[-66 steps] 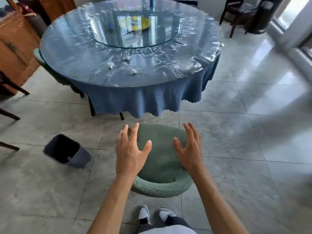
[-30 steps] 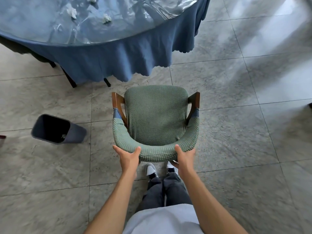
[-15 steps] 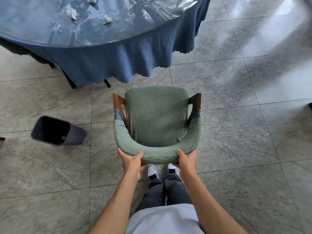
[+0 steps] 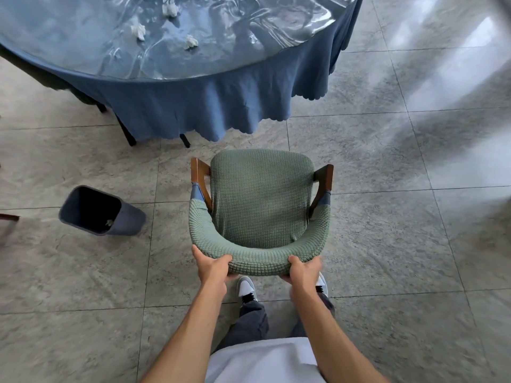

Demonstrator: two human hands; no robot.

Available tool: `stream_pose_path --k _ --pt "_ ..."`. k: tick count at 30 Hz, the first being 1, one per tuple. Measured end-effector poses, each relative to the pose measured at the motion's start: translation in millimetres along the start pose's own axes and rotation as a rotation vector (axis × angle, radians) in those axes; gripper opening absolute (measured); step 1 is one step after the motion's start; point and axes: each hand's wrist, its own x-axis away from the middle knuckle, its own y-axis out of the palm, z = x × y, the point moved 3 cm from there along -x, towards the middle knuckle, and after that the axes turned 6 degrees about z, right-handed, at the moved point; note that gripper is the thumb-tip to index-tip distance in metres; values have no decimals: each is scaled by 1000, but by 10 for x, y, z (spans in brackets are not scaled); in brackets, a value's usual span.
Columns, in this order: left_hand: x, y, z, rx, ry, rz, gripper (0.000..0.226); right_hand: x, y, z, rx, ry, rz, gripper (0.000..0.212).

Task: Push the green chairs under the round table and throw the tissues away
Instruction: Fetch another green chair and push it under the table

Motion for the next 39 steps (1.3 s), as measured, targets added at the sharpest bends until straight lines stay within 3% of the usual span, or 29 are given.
stream_pose_path --k 6,13,39 --pt "231 142 -89 87 -26 7 109 -180 -161 -34 70 -13 -16 46" --pt "565 470 -225 142 -52 19 108 -521 -448 -210 150 -79 -50 34" --pt "1690 1937 -637 311 -138 135 107 -1693 -1496 -1308 281 -199 -201 21"
